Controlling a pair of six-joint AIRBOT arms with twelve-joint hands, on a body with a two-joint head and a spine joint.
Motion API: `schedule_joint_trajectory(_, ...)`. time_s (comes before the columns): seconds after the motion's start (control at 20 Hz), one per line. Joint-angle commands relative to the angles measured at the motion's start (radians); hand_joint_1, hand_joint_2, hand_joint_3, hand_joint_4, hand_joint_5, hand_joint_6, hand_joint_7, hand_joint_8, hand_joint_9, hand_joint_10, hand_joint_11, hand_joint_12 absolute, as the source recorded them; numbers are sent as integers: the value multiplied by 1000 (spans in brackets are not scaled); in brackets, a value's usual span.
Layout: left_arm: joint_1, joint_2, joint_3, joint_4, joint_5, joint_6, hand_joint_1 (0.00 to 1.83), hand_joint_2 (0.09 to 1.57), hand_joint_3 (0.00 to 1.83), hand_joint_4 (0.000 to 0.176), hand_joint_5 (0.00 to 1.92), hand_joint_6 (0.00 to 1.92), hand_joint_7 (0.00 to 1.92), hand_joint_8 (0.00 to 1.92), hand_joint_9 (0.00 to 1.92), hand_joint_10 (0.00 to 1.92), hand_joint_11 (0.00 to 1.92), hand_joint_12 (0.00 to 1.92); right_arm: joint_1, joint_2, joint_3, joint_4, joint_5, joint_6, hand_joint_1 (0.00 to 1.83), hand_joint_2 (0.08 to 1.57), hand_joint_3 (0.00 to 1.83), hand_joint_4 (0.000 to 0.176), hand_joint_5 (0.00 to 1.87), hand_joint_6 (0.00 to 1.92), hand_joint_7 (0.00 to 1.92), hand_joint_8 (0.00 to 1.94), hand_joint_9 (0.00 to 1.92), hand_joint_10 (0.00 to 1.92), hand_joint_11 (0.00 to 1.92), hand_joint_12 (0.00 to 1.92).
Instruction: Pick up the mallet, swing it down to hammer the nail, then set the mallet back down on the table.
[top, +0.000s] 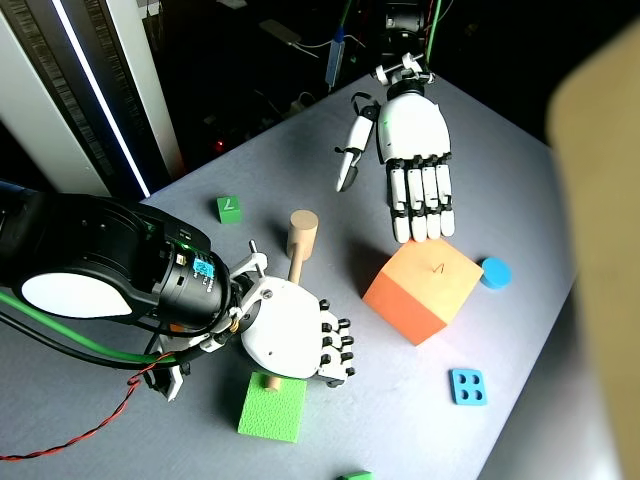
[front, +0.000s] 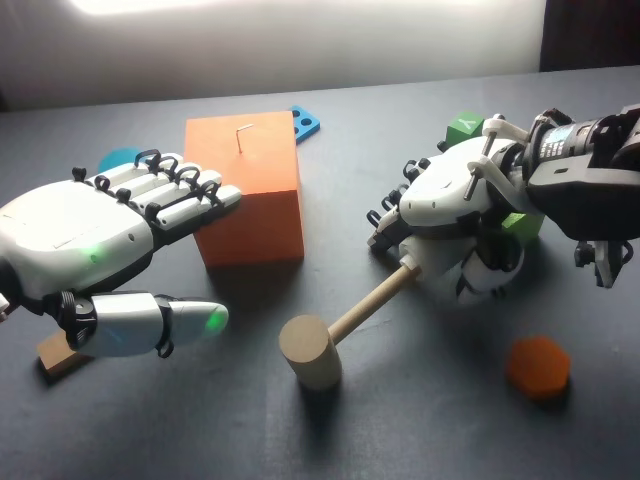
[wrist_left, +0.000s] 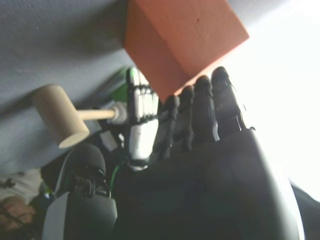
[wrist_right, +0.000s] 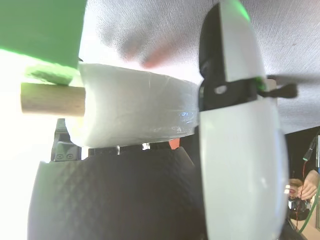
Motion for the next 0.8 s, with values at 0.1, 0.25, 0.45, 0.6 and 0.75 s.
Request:
schedule_joint_trajectory(0.1, -9, 0, 4, -5, -79, -1, 0, 1233, 0, 0, 9, 2, 0, 0, 0, 0, 0, 0, 2, 6, 3, -7, 64, -4, 1191, 1033, 0, 0, 806, 83, 879, 87, 828, 206, 347, 1070)
schedule_joint_trajectory(0.25, -11, 0, 3, -5, -66, -1, 0, 1246, 2, 0, 0, 0, 0, 0, 0, 0, 0, 0, 2, 8, 3, -7, 65, -4, 1022, 990, 0, 0, 759, 751, 607, 1235, 505, 1429, 420, 1605)
schedule_joint_trajectory(0.45, -10, 0, 2, -5, -52, -5, 0, 1240, 0, 0, 7, 3, 0, 0, 0, 0, 0, 0, 7, 11, 2, -7, 60, -3, 939, 1092, 8, 0, 608, 1686, 656, 1927, 663, 1919, 645, 1920)
schedule_joint_trajectory(0.6, -10, 0, 0, -5, -43, -9, 0, 1240, 0, 0, 0, 0, 0, 0, 0, 0, 0, 0, 9, 19, -6, -7, 47, 1, 648, 1290, 9, 0, 737, 1918, 844, 1941, 837, 1921, 927, 1921)
schedule_joint_trajectory(0.75, -10, 0, -1, -5, -36, -10, 0, 1237, 0, 0, 1, 0, 0, 0, 0, 0, 0, 0, 14, 38, -34, -7, 40, 1, 368, 1429, 17, 0, 877, 1921, 985, 1941, 923, 1921, 923, 1921)
